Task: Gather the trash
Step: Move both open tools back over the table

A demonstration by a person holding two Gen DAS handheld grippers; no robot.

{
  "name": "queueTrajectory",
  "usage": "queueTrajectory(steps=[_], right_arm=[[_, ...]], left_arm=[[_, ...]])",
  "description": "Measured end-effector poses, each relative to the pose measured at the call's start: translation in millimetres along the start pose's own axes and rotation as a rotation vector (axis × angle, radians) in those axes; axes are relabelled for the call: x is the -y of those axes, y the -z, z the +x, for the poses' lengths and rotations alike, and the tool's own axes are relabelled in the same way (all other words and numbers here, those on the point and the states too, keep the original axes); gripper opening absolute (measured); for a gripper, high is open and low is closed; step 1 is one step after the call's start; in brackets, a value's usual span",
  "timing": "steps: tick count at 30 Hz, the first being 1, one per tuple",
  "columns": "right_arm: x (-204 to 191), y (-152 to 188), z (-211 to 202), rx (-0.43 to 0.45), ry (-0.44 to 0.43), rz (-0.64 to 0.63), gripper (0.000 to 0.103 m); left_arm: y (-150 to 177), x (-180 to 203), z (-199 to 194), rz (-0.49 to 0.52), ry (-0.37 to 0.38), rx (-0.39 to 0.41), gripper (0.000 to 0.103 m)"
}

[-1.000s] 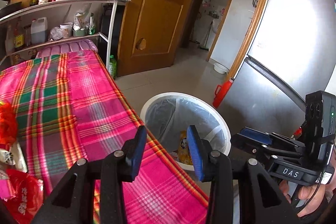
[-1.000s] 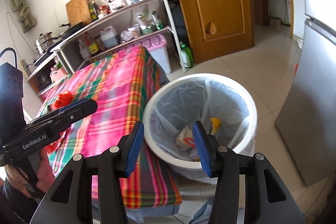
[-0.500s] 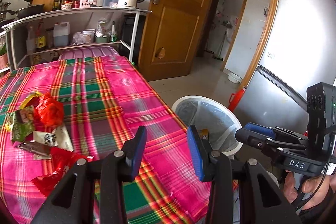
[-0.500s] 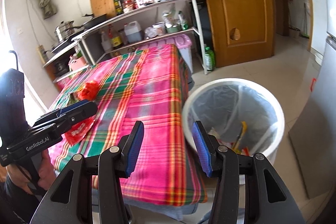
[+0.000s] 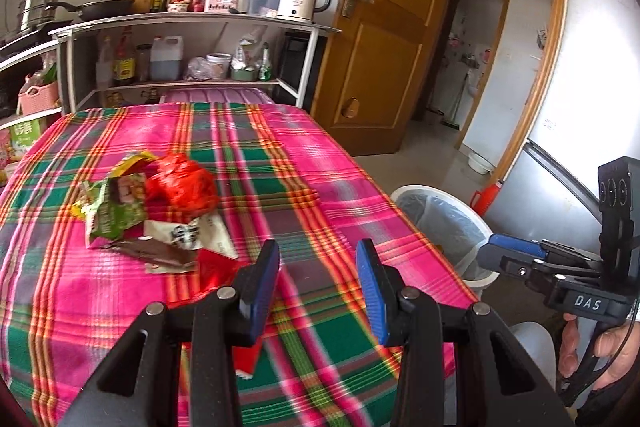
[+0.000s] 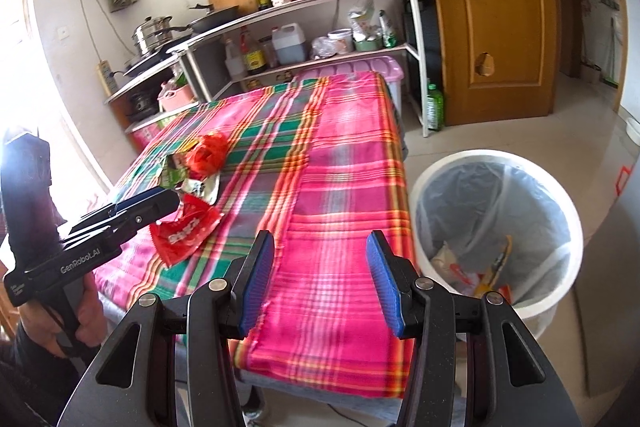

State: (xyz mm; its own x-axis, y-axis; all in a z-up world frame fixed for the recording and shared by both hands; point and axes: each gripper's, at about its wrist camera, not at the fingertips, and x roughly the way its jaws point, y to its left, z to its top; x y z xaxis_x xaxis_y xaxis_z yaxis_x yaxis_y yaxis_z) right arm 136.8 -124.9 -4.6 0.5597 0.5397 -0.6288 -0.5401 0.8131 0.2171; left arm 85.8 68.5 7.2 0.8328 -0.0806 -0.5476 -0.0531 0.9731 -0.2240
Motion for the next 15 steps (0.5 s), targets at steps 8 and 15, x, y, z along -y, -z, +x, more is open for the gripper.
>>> queueTrajectory(steps=[8, 15], right_arm=[[-19, -3, 14, -0.023, -0.027, -0.050, 0.049], [-31, -5, 25, -0.043, -0.040, -0.078, 0.049]], left_arm=[[10, -41, -4, -0.050, -0.079, -0.003, 0.054], [22, -66, 6, -0.066, -0.124, -0.043, 0.060]])
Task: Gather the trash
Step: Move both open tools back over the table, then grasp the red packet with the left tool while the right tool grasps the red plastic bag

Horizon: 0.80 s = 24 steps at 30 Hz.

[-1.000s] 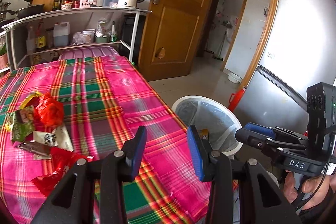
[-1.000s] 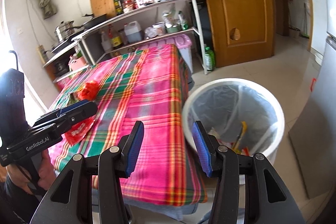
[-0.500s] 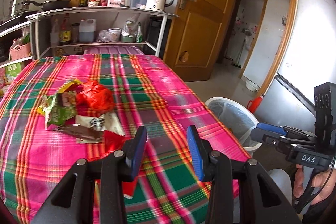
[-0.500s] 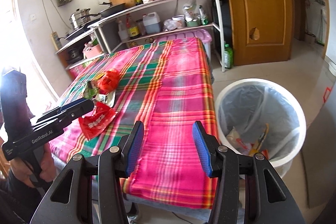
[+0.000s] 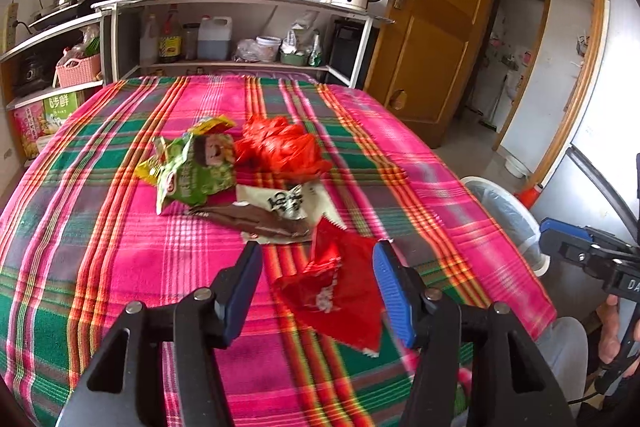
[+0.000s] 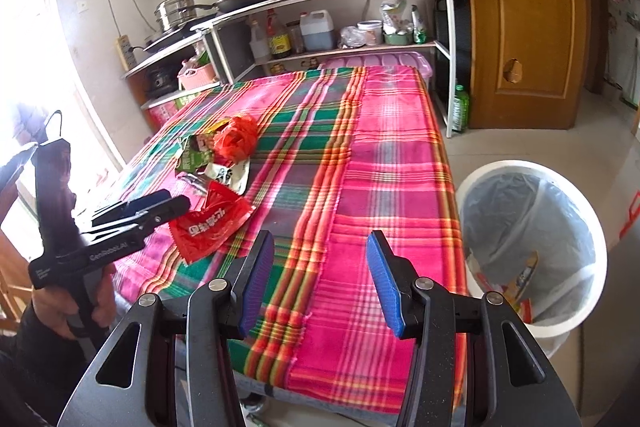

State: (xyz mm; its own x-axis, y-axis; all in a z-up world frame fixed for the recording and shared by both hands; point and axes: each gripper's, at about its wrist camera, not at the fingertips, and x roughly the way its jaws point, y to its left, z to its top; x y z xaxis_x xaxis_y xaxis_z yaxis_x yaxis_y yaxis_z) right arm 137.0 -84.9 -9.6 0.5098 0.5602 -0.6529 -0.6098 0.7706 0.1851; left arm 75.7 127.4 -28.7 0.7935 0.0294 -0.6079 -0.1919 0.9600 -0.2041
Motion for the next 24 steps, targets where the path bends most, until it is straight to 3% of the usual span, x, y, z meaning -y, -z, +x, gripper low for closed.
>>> queueTrajectory(steps=[14, 18, 24], right_arm=[[-4, -4, 16, -0.030, -0.009, -0.012, 0.049], [-4, -3, 16, -0.034, -0.006, -0.010, 0.049], [0, -4, 16, -0.035, -0.002, -0.004, 0.049]], left_arm=[[7, 9, 28, 0.039, -0.067, -0.107, 0.060], [7, 21, 32, 0.100, -0.116, -0.115, 0.037], [7, 18, 29, 0.082, -0.082, -0.107, 0.025]])
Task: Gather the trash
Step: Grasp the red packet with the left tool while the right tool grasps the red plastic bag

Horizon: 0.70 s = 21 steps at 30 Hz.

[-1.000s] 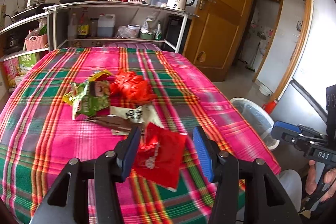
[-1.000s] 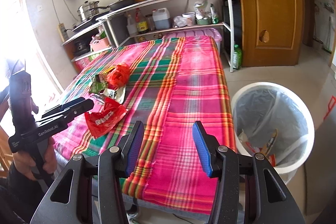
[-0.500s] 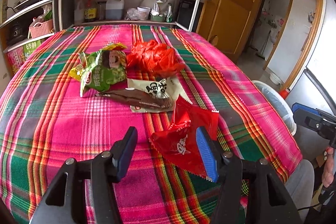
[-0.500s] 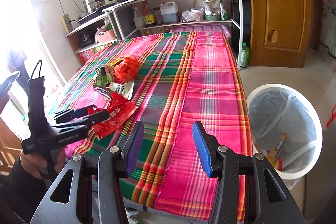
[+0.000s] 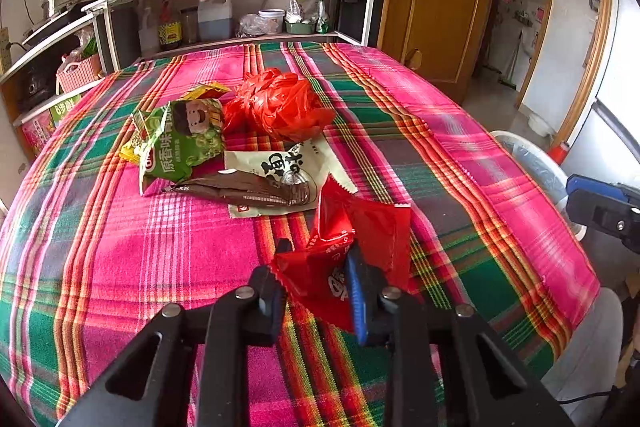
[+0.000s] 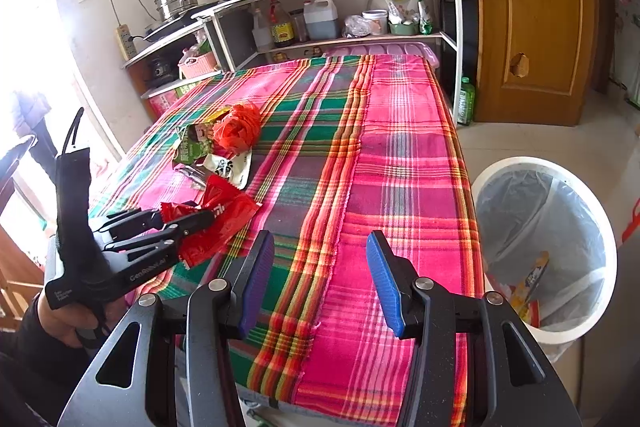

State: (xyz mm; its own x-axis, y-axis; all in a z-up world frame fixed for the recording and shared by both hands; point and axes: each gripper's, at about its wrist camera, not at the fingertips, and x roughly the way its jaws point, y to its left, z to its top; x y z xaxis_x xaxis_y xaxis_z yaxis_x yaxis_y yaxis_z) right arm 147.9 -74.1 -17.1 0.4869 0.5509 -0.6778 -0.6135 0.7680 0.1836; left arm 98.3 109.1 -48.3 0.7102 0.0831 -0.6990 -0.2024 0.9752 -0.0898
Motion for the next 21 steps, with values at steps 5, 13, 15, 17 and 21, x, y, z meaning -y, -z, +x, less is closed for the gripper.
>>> queueTrajectory(steps=[5, 13, 15, 17, 21], right_arm=[[-5, -4, 4, -0.001, -0.005, -0.010, 0.049], [-30, -17, 24, -0.013, -0.047, -0.058, 0.049], [-38, -20, 32, -0.021, -0.058, -0.072, 0.049], [-44, -24, 42, -0.030, -0.070, -0.083, 0.049], [-54, -36, 61, -0.043, -0.083, -0.092, 0.049]], left_arm=[[2, -8, -9, -0.032, 0.041, 0.025, 0.025], [1, -35, -34, -0.105, 0.038, 0.089, 0.025], [2, -42, -38, -0.124, 0.025, 0.101, 0.025], [3, -52, -41, -0.145, 0.015, 0.108, 0.025], [5, -71, -44, -0.181, -0.006, 0.120, 0.025]])
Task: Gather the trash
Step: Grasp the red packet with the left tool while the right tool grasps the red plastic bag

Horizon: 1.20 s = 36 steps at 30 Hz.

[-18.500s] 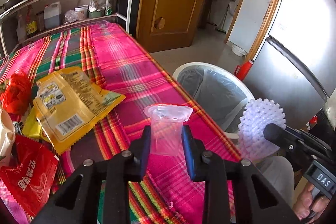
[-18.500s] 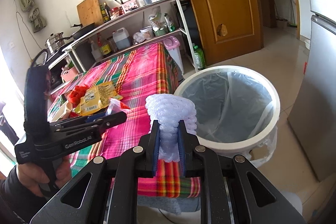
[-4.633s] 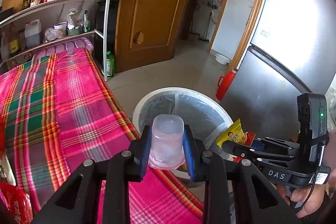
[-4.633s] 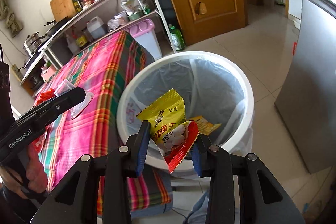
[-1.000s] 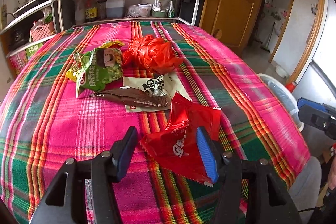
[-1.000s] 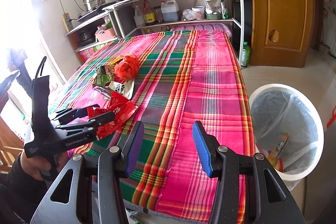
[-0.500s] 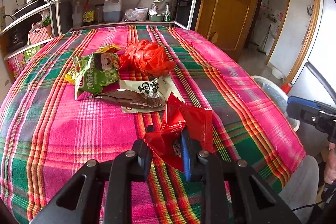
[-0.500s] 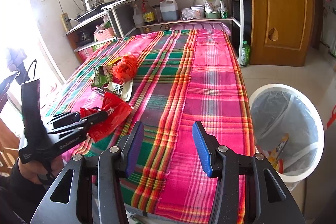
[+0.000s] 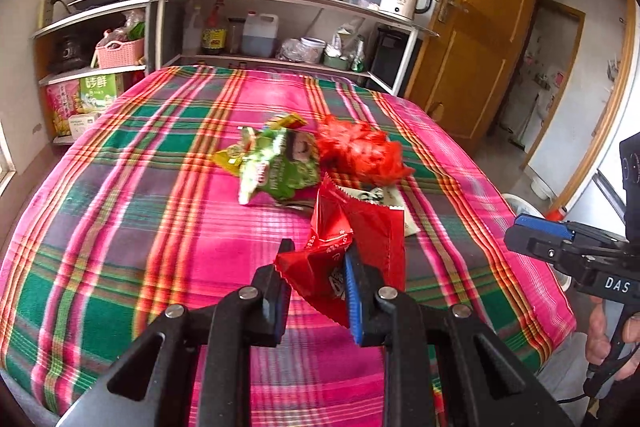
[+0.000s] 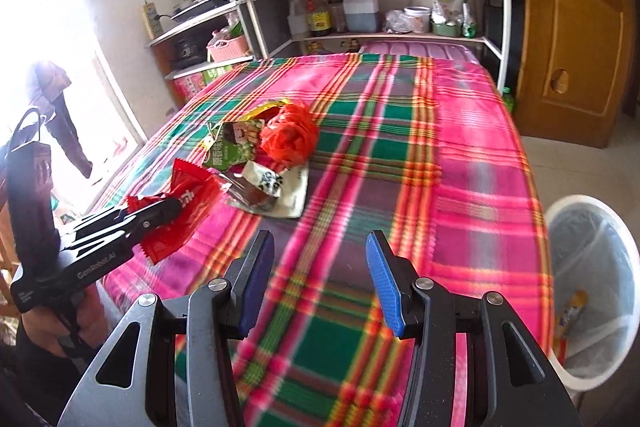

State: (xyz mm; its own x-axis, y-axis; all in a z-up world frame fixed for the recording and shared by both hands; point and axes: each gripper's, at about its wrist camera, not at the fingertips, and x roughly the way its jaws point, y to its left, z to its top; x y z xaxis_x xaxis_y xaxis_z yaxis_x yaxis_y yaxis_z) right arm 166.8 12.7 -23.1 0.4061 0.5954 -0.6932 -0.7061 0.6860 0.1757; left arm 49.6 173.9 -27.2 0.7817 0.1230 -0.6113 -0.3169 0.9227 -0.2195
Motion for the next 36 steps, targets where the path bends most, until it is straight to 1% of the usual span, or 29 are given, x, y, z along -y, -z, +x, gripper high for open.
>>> queueTrajectory(steps=[9, 13, 19, 23, 24, 25, 26, 28, 31, 36], right_arm=[[-16, -34, 42, -0.014, -0.011, -0.055, 0.050], [-21, -48, 63, -0.030, -0.020, -0.069, 0.054], [-26, -62, 82, -0.041, -0.018, -0.067, 0.054], [-28, -66, 91, -0.065, -0.007, -0.071, 0.054], [-28, -67, 92, -0.067, -0.006, -0.075, 0.053], [-29, -66, 93, -0.067, 0.000, -0.078, 0.045], [-28, -66, 93, -0.068, 0.005, -0.079, 0.042], [-27, -65, 91, -0.066, 0.009, -0.079, 0.039], [-28, -63, 87, -0.056, 0.021, -0.092, 0.036], [-28, -61, 69, -0.019, 0.024, -0.096, 0.035]], left_arm=[[-4, -30, -1, -0.049, -0.013, 0.021, 0.025], [-5, -38, 0, -0.062, -0.009, 0.026, 0.025], [-8, -49, 5, -0.077, 0.000, 0.028, 0.025], [-9, -52, 8, -0.082, 0.008, 0.026, 0.025], [-9, -53, 8, -0.081, 0.009, 0.025, 0.025], [-10, -53, 9, -0.080, 0.011, 0.025, 0.025], [-10, -52, 9, -0.079, 0.013, 0.025, 0.025], [-10, -51, 9, -0.076, 0.015, 0.024, 0.025], [-9, -49, 9, -0.073, 0.017, 0.021, 0.025], [-9, -44, 7, -0.068, 0.014, 0.020, 0.025]])
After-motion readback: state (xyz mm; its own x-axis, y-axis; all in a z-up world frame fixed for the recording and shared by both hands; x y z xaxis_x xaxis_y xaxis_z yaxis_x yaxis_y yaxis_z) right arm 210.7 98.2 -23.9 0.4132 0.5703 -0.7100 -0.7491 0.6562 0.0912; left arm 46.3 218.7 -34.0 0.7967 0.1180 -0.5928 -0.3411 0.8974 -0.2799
